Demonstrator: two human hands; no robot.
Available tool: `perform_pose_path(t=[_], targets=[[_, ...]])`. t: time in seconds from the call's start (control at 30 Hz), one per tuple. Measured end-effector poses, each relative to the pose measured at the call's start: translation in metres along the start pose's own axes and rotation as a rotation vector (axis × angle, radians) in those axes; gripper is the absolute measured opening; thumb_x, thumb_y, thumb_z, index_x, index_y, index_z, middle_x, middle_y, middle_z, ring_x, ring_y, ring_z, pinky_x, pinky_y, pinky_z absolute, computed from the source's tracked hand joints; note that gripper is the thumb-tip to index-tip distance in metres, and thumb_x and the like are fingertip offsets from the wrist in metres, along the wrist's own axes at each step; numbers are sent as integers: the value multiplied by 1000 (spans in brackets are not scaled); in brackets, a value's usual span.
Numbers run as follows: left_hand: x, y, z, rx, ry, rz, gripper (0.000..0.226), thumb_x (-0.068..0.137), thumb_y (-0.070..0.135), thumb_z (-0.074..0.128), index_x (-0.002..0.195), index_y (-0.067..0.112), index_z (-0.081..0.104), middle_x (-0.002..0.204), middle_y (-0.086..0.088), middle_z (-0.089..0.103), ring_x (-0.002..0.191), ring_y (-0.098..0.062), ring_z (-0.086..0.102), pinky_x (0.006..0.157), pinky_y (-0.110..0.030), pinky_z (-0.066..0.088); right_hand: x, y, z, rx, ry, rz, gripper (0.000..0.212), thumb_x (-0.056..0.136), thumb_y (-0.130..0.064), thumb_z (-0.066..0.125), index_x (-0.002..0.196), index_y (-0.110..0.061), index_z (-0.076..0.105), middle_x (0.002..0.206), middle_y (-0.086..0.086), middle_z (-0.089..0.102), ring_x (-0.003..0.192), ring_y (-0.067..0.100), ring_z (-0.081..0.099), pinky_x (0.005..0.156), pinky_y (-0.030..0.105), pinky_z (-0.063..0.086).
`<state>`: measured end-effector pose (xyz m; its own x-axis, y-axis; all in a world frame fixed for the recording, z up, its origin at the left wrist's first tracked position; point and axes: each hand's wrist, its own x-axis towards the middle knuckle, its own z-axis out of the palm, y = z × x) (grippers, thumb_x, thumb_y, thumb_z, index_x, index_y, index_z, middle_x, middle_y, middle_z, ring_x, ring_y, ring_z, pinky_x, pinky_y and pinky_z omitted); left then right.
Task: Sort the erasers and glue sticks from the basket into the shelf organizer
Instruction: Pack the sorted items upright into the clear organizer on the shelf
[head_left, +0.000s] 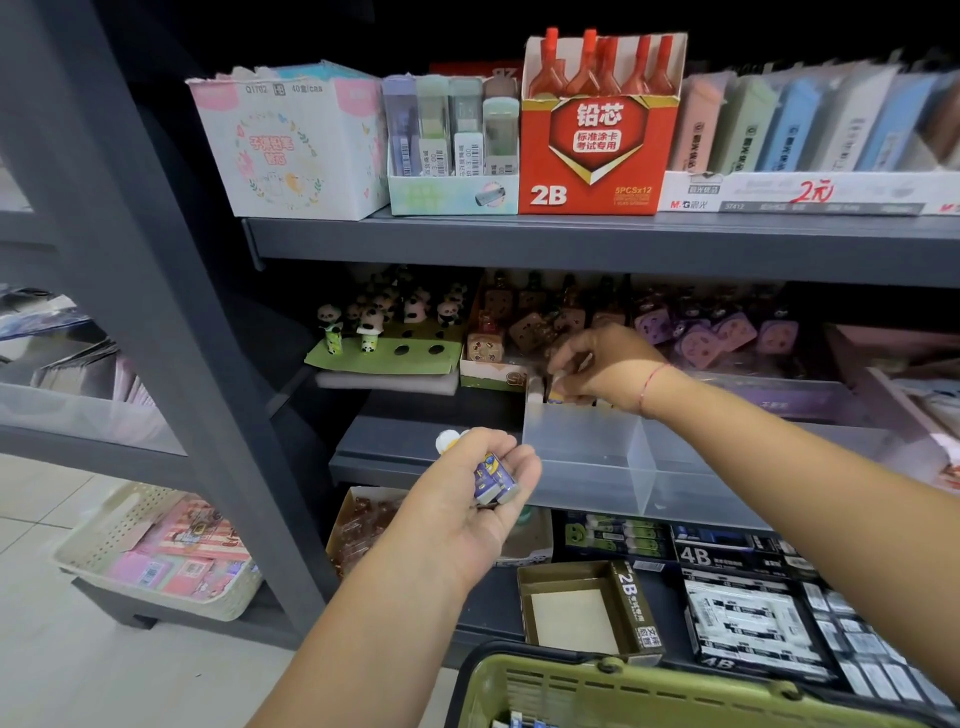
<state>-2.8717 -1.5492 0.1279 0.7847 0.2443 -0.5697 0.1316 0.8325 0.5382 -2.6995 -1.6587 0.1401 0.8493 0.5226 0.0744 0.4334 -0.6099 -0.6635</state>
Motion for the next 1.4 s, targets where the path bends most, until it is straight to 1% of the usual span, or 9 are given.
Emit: perform_pose_path(t=[0.13, 0.33, 0.47, 0.67, 0.8, 0.93, 1.0, 1.27, 1.4], targets=[[0, 0, -1, -8, -2, 4, 18, 82, -1, 67, 98, -9, 64, 92, -21, 70, 86, -25, 70, 64, -38, 60, 0, 1, 5, 25, -15, 8, 9, 84, -8, 70, 92, -12, 72, 80, 5, 69, 59, 6, 61, 53, 8, 49], [0, -1, 1, -6, -5, 5, 18, 82, -1, 67, 98, -9, 64, 90, -21, 70, 85, -24, 70, 62, -37, 61, 5, -2, 7, -120, -31, 29, 11, 84, -13, 70, 94, -15, 75, 92, 2, 69, 83, 17, 66, 83, 24, 51], [1, -2, 1, 4, -8, 2, 21, 83, -1, 67, 101, -9, 64, 90, -20, 69, 86, -24, 70, 61, -36, 61, 4, -8, 10, -219, -10, 47, 13, 85, -13, 67, 94, -17, 75, 90, -3, 64, 88, 13, 60, 75, 9, 35], [1, -1, -2, 19, -20, -13, 17, 84, 7, 70, 93, -7, 66, 87, -18, 70, 84, -23, 69, 58, -34, 61, 0, -7, 6, -260, 14, 6, 14, 89, -17, 62, 94, -14, 75, 92, -3, 67, 85, 13, 59, 80, 17, 42], [0, -1, -2, 21, -69, -42, 28, 86, 20, 71, 98, -5, 67, 95, -19, 70, 82, -21, 69, 51, -27, 58, -15, -11, 3, -65, 75, -105, 9, 88, -23, 67, 87, -16, 73, 85, 2, 70, 72, 9, 57, 71, 19, 43], [-5, -3, 4, -19, -144, -10, 11, 89, 5, 64, 95, -4, 63, 87, -19, 72, 77, -23, 71, 59, -31, 60, -46, -27, 4, 241, -393, -170, 24, 92, -28, 60, 107, -14, 71, 101, 6, 73, 80, 5, 60, 64, 16, 42], [-9, -4, 7, -12, -169, 15, 5, 89, -1, 61, 92, -4, 61, 80, -18, 72, 74, -23, 71, 64, -35, 61, -51, -26, 4, 304, -484, -164, 31, 88, -32, 61, 111, -13, 69, 103, 9, 72, 85, 7, 62, 66, 16, 41], [-13, -3, 11, -5, -246, 30, 8, 90, 0, 59, 94, -6, 57, 101, -27, 69, 97, -36, 69, 76, -48, 58, -45, -15, -1, 742, -566, -32, 18, 72, -10, 67, 90, -7, 69, 84, 7, 71, 74, 14, 68, 78, 23, 53], [-5, 2, 6, -91, -128, 50, 18, 91, 0, 60, 107, -7, 56, 115, -29, 64, 99, -35, 68, 70, -46, 59, -32, -18, -12, 778, -295, 80, 11, 73, -10, 70, 84, -14, 70, 76, 4, 66, 65, 6, 63, 57, 14, 49]])
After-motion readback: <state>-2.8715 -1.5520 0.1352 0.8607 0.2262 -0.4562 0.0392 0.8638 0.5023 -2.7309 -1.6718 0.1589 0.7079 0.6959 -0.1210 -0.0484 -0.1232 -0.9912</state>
